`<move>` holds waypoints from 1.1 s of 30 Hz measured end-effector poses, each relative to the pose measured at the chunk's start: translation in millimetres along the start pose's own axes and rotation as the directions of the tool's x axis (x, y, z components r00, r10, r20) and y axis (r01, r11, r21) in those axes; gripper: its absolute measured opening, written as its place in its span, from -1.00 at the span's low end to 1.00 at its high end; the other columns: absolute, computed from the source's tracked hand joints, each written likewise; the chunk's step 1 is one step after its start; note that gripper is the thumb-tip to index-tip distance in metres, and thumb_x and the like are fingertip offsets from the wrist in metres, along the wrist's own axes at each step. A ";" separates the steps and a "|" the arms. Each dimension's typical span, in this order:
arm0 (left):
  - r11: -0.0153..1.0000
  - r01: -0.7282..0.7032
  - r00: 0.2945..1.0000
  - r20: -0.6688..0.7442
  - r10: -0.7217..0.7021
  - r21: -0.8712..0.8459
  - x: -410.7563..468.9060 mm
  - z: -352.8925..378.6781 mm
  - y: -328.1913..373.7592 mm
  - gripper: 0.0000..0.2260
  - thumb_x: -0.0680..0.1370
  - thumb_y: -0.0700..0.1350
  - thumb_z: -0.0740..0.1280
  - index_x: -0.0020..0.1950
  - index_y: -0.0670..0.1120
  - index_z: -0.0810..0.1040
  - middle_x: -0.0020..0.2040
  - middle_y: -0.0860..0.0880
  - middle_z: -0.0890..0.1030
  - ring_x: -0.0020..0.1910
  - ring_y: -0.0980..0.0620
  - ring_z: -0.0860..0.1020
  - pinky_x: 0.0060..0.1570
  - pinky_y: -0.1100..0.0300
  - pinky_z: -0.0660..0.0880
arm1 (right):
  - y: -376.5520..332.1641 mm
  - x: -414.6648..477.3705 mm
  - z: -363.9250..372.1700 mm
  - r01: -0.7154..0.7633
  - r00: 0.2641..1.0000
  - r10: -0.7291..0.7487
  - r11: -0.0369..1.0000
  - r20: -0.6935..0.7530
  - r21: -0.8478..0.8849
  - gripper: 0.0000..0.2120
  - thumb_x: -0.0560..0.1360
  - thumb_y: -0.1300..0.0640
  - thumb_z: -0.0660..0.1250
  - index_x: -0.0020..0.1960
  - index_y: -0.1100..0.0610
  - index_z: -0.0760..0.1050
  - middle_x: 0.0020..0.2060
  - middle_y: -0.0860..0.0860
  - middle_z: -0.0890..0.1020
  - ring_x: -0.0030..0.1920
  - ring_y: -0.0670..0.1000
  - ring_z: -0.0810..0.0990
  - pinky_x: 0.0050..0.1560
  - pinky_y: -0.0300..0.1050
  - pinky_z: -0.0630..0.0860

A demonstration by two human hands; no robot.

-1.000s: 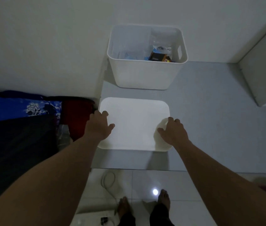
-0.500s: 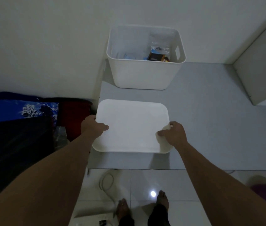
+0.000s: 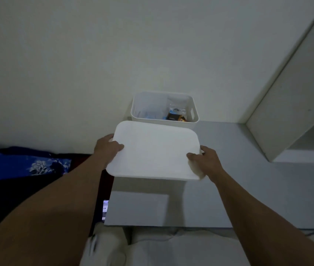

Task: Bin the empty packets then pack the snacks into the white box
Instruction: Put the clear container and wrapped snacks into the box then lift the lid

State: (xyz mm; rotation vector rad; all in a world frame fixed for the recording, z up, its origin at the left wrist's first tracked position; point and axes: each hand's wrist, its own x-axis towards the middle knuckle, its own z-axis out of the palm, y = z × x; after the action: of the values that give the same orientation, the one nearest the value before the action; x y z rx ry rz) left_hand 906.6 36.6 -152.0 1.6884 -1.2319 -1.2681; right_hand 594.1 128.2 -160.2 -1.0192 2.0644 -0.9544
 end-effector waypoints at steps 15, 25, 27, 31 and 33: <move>0.996 -0.076 0.989 -0.124 0.080 0.036 58.6 14.2 128.6 -0.54 0.39 -0.20 0.46 0.30 -0.10 0.58 0.17 -0.14 0.63 0.08 -0.16 0.60 0.16 0.02 0.53 | -97.4 94.0 -44.5 0.098 0.993 -0.090 0.990 -0.082 0.099 -0.71 0.36 0.06 0.50 -0.01 0.20 0.62 -0.12 0.11 0.69 -0.13 0.13 0.68 -0.06 0.09 0.65; 0.996 0.009 0.994 -0.111 0.001 0.088 164.4 74.8 137.0 -0.38 0.20 -0.07 0.34 0.28 -0.07 0.59 0.16 -0.13 0.63 0.06 -0.19 0.60 0.15 -0.04 0.55 | -92.5 218.9 -22.2 0.051 0.995 -0.048 0.998 -0.083 0.036 -0.72 0.27 -0.05 0.47 -0.17 0.13 0.55 -0.16 0.08 0.66 -0.14 0.15 0.64 -0.11 0.01 0.60; 0.994 0.036 0.993 -0.116 -0.024 0.101 181.1 84.2 131.4 -0.34 0.18 -0.03 0.35 0.30 -0.07 0.58 0.19 -0.14 0.63 0.08 -0.19 0.60 0.17 -0.05 0.54 | -86.2 236.0 -15.2 0.030 0.996 -0.030 1.000 -0.078 0.001 -0.69 0.26 -0.10 0.46 -0.27 0.11 0.45 -0.14 0.12 0.62 -0.16 0.15 0.60 -0.18 -0.05 0.54; 0.990 0.080 0.991 -0.115 -0.067 0.113 208.5 100.7 116.9 -0.28 0.18 0.02 0.37 0.36 -0.06 0.52 0.24 -0.13 0.60 0.15 -0.18 0.58 0.23 -0.06 0.51 | -73.5 259.7 0.0 -0.018 0.997 0.013 0.998 -0.080 -0.057 -0.60 0.22 -0.20 0.39 -0.29 0.09 0.33 -0.08 0.18 0.56 -0.07 0.19 0.58 -0.13 -0.06 0.49; 0.986 0.072 0.990 -0.132 -0.052 0.149 208.9 107.3 119.3 -0.30 0.24 0.01 0.41 0.39 -0.06 0.49 0.28 -0.14 0.58 0.20 -0.18 0.56 0.27 -0.05 0.48 | -73.6 263.4 4.6 -0.009 0.997 0.001 0.995 -0.080 -0.098 -0.62 0.28 -0.18 0.39 -0.20 0.10 0.38 -0.01 0.19 0.53 0.04 0.24 0.55 -0.02 0.00 0.52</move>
State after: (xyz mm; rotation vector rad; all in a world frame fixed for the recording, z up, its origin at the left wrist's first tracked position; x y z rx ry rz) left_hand 786.2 -197.4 -140.0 1.9013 -1.2356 -1.1061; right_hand 494.8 -126.7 -160.4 -1.0412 2.1980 -0.9121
